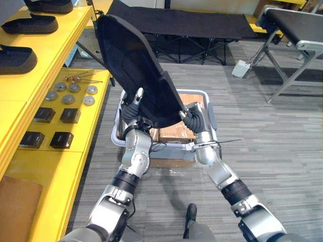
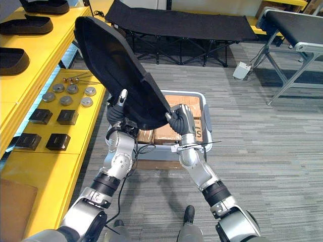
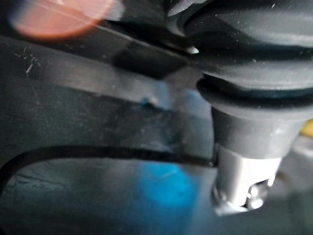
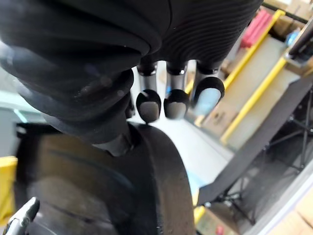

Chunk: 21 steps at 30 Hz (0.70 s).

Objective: Walk over and take plastic housings, then place them on the shelf

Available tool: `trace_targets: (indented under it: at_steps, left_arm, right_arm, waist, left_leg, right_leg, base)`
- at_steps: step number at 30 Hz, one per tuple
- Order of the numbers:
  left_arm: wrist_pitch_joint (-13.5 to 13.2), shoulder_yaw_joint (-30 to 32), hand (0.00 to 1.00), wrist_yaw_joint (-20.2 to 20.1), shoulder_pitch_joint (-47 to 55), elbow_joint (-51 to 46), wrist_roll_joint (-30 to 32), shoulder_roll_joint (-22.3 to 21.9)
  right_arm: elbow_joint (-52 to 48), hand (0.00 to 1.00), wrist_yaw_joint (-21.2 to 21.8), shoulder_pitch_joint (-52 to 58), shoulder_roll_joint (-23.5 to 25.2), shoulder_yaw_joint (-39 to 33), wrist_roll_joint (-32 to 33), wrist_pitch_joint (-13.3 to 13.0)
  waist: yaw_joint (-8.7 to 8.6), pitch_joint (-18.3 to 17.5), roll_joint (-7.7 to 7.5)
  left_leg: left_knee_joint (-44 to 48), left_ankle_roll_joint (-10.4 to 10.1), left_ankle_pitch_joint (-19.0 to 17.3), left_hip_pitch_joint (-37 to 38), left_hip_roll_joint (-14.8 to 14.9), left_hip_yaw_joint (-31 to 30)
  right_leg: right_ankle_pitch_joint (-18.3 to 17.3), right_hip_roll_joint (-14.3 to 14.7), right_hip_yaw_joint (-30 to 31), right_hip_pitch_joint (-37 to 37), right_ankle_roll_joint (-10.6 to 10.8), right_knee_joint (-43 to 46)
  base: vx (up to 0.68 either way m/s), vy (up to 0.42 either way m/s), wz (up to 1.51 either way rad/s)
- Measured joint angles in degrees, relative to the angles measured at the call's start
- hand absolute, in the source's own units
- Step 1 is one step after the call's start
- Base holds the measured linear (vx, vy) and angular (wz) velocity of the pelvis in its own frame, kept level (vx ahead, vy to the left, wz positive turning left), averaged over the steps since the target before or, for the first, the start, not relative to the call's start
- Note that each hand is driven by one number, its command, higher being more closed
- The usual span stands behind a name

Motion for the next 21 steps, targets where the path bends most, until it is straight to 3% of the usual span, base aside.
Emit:
trace_targets:
  at_steps: [7,16,17,21]
  left_arm:
    - [0.50,0.82,1.00,-10.02,1.42,-0.15,-4.28,0.54]
    - [0.14,0.58,1.00,-14.79,6.24,-5.28,-7.67,2.23]
    - [-0.02,0.56,1.00,-15.61,7.02,-5.49,-8.72,2.36]
    - [-1.87,0.26,1.00,-16.30,8.53,-5.54,-11.67,2.44]
  right_arm:
    - [-3.38,1.00,-1.16,2.73,-0.51,0.10,1.34,-1.68]
    - [-6.41,1.00,-1.15,4.69,-0.62,1.84,3.89,-2.61]
    - [-6.53,0.00,-1.14,4.98,-0.62,2.31,4.21,-2.67]
    - [-8.82,0.00,0.43,6.76,-0.48,3.82,9.13,-2.97]
  waist:
    - [-0.52,-0.89,-0.02]
    - [-1.50,-2.23,-0.12]
    - [-1.47,-2.25,-0.11]
    - [-1.50,-2.46,-0.07]
  left_leg:
    - [-1.62,-0.16,0.63,1.05,-0.07,0.63]
    - [-2.10,-0.14,0.66,2.54,-0.25,1.04]
    - [-2.14,-0.14,0.66,2.77,-0.25,1.07]
    - [-3.03,-0.18,1.05,3.14,-0.33,1.12]
  right_leg:
    - [-0.03,0.02,0.04,-0.12,-0.06,-0.01]
    - [-0.02,-0.10,0.28,0.71,-0.05,-0.54]
    - [-0.04,-0.10,0.30,0.88,-0.06,-0.56]
    - [-0.21,-0.10,0.24,0.84,-0.22,-0.58]
  base:
    - [-0.01,0.002,-0.03]
    - [0.00,0.007,-0.02]
    - [-0.03,0.006,-0.05]
    - [-0.02,0.001,0.00]
